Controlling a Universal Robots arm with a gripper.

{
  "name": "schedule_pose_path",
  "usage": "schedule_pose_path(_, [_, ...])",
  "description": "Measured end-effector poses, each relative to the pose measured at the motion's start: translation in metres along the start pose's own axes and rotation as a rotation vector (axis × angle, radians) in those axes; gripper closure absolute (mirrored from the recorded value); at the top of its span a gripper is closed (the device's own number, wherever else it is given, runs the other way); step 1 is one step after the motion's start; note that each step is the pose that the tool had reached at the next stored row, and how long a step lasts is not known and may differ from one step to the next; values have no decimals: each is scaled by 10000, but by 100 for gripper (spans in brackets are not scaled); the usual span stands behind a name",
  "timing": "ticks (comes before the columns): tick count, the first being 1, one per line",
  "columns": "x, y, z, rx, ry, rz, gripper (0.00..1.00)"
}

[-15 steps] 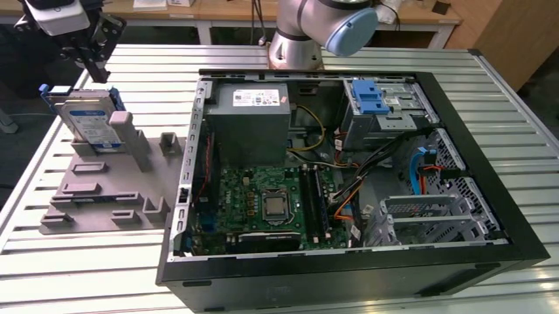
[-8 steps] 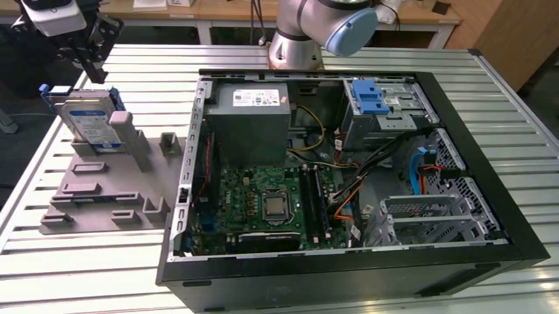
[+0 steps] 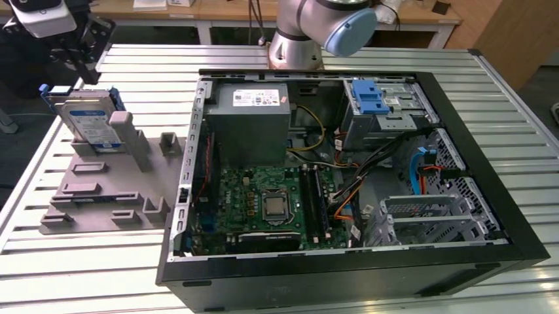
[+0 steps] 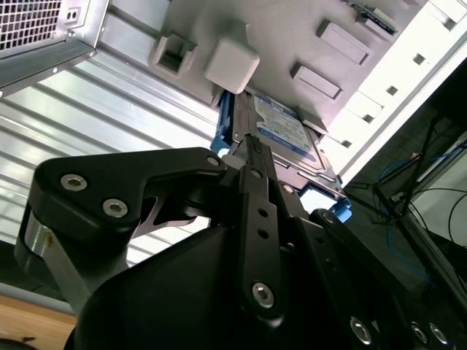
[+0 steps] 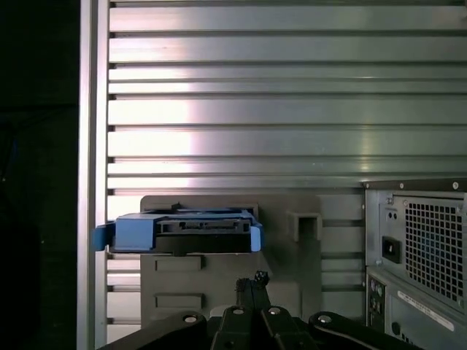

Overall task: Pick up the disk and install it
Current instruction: 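Reach for the disk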

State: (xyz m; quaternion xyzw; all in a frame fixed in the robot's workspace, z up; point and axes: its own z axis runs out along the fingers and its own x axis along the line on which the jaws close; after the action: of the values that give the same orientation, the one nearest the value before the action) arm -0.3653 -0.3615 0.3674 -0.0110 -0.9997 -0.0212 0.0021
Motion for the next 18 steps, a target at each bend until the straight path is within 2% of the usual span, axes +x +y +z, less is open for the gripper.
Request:
schedule_pose_path(7, [143, 15, 29, 0, -1, 0, 89])
schedule_pose_path(18, [519, 93, 92, 1, 1, -2, 89])
